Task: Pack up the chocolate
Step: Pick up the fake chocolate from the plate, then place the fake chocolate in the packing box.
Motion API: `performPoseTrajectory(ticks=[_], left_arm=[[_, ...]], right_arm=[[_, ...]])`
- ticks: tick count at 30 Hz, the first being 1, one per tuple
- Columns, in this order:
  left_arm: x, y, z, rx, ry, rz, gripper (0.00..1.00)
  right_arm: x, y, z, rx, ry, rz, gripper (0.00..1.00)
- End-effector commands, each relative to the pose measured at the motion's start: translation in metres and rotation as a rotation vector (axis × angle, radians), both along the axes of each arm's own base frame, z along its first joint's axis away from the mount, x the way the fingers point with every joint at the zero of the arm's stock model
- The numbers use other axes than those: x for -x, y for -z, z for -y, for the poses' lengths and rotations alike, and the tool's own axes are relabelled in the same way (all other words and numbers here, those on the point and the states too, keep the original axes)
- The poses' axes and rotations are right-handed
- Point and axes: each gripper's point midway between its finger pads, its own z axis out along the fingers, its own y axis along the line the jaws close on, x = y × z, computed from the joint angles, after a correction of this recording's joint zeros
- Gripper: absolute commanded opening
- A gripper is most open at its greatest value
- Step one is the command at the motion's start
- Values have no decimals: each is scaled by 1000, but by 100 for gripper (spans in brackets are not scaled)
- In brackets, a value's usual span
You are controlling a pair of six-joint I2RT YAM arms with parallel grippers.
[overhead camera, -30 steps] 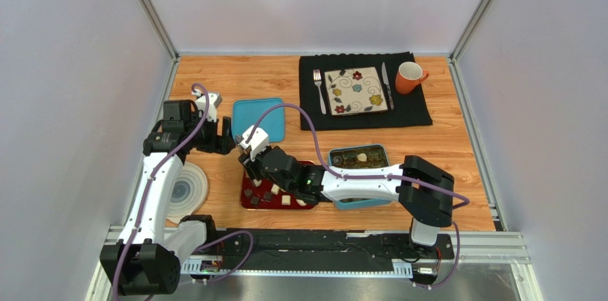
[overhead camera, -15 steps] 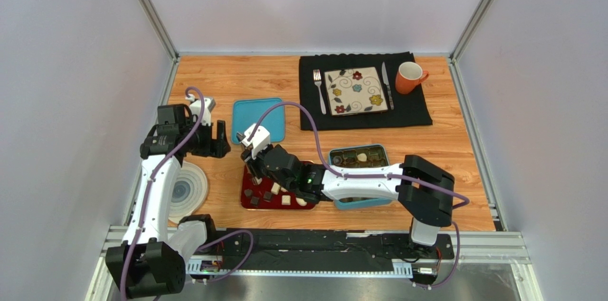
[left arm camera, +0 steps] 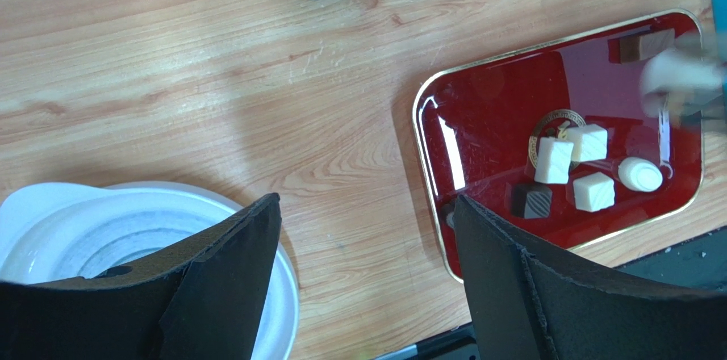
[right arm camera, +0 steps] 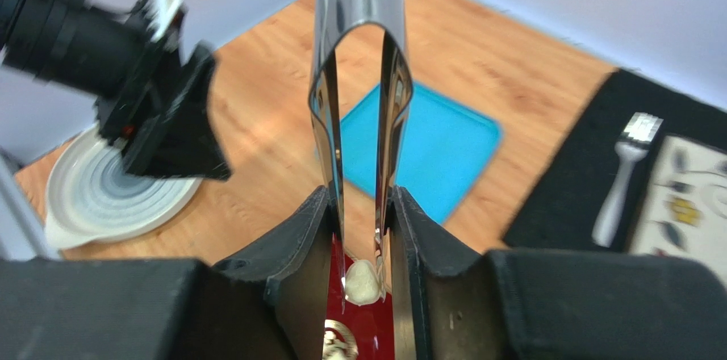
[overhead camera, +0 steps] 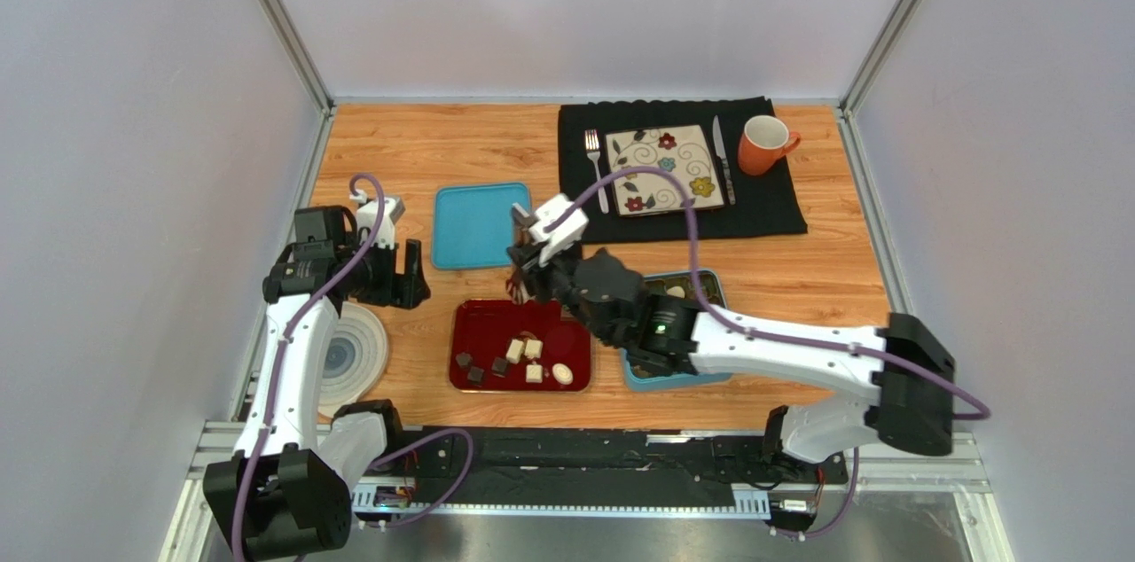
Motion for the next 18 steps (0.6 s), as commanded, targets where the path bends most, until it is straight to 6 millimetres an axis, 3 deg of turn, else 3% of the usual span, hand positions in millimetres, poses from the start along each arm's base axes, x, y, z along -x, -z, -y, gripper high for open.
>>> performPoseTrajectory(ticks=[1,5,7,8,11,18], left_arm=[[3,-4,5,16,48,21,83],[4,-3,8,27,58,21,83],[5,-3,9,32,64,21,82],[6,-3,9,33,65,20,82],[5,-5,10,39,68,22,82],[5,-8,13,51,74,25,82]], right_arm=[[-19,-23,72,-11,176,32,25],[-24,-20,130,-15,283,20,26],[-29,-7,157,15,346,5,26],[-27,-17,171,-18,364,13,26],[-29,-9,206,5,439,8,26],[-31,5,257,28,570,-8,27]])
